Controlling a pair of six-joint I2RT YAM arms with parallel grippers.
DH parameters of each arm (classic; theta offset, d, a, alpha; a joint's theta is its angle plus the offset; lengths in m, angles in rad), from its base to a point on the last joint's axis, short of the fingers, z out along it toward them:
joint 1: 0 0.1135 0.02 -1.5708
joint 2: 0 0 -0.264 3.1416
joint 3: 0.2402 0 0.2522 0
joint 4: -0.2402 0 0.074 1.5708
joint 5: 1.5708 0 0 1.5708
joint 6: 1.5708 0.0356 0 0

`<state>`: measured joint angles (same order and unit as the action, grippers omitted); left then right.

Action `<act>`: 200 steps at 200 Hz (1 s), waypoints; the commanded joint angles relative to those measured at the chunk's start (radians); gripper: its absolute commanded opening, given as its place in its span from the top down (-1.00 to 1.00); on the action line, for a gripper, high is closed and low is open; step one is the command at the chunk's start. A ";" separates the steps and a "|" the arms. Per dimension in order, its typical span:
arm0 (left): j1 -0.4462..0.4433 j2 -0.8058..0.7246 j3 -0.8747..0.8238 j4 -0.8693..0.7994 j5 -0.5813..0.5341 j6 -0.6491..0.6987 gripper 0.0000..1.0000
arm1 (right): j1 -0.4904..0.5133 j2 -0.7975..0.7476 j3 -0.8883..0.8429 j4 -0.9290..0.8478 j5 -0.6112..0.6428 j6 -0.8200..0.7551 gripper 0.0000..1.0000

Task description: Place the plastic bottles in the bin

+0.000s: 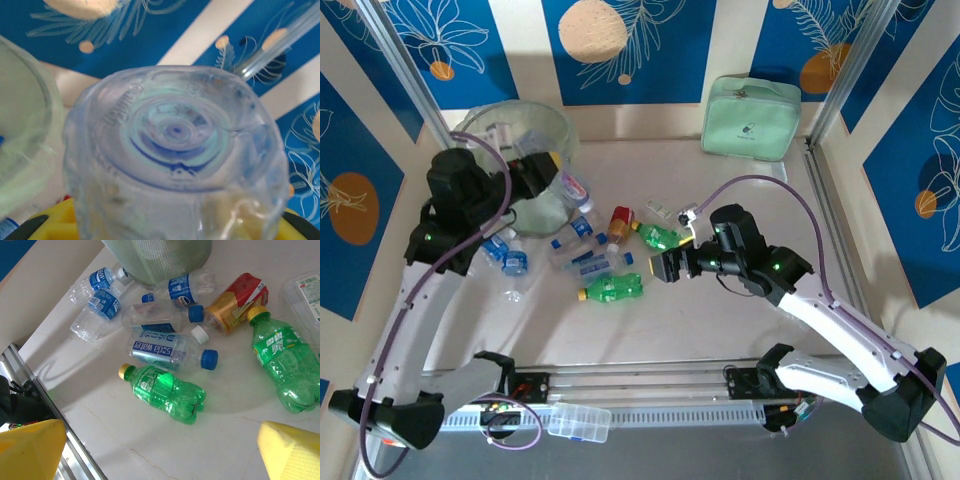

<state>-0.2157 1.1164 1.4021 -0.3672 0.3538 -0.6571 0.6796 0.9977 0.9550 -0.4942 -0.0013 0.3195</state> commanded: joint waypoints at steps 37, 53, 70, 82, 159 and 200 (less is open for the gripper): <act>0.114 0.194 0.312 -0.103 -0.154 -0.016 0.19 | -0.043 0.005 -0.012 -0.019 -0.032 0.023 -0.96; 0.142 0.253 0.393 -0.177 -0.232 -0.030 0.20 | -0.045 0.007 -0.013 -0.025 -0.035 0.025 -0.96; 0.178 0.321 0.453 -0.246 -0.270 -0.058 0.20 | -0.045 0.007 -0.012 -0.036 -0.036 0.026 -0.96; 0.203 0.373 0.502 -0.314 -0.266 -0.073 0.20 | -0.045 0.007 -0.015 -0.042 -0.035 0.024 -0.96; 0.221 0.539 0.584 -0.611 -0.492 -0.064 0.27 | -0.040 0.015 -0.062 -0.018 -0.045 0.044 -0.95; 0.223 0.634 0.639 -0.721 -0.566 -0.073 0.21 | -0.035 0.025 -0.063 -0.020 -0.018 0.049 -0.95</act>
<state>-0.0036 1.6955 1.9724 -0.9722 -0.1318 -0.7254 0.6395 1.0168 0.9020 -0.5159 -0.0193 0.3496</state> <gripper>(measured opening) 0.392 0.974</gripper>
